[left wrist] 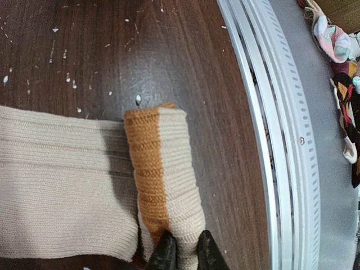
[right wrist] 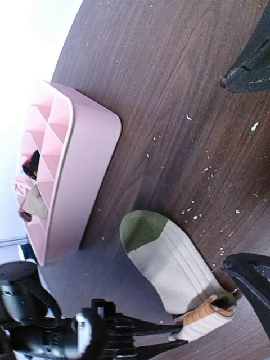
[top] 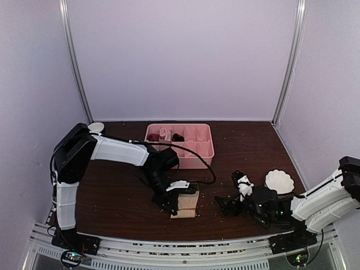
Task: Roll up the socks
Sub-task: Roll the sock at the center of the board.
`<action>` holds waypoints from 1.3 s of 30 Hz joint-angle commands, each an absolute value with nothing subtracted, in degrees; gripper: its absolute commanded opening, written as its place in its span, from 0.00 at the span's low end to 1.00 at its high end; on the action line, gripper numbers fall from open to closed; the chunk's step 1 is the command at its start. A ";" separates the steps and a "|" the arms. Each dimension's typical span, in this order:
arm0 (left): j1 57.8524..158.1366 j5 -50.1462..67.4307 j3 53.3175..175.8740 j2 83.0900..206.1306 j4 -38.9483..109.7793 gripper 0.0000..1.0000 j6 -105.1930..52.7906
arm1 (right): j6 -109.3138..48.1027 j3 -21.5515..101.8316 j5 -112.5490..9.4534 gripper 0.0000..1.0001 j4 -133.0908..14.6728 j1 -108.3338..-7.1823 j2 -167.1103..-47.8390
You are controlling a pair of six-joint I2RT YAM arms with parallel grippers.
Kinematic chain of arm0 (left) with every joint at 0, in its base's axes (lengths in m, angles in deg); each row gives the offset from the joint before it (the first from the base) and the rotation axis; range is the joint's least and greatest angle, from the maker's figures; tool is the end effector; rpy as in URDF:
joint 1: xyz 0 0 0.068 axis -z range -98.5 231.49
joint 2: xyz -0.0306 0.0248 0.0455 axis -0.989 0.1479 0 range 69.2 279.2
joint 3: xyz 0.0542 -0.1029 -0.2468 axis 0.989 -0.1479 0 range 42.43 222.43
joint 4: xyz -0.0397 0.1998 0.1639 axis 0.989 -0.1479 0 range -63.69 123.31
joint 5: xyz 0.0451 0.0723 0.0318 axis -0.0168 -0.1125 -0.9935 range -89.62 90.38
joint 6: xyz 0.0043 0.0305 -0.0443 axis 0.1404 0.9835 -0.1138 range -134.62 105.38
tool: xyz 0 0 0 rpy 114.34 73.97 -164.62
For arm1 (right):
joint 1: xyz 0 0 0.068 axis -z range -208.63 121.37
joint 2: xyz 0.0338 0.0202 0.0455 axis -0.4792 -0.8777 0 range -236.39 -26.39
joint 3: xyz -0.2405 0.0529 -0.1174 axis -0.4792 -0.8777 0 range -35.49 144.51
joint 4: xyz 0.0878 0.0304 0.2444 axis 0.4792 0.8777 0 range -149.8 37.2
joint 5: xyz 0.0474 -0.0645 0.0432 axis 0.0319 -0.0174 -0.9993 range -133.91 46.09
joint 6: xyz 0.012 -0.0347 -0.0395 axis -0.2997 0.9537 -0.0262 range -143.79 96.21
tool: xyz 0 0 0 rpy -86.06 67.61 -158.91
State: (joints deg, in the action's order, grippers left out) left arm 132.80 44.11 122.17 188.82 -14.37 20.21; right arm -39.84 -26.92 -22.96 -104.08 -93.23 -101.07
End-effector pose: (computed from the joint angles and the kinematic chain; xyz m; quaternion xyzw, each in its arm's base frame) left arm 0.2191 -0.3129 0.1322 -0.6395 -0.6724 0.3713 0.0337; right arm 0.0990 0.1788 0.1286 -0.2419 0.7843 0.2419 0.5176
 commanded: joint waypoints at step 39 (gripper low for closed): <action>128.01 50.71 135.37 198.56 -26.56 0.57 21.07 | -7.04 -2.46 -51.68 0.22 -86.40 -95.47 -131.89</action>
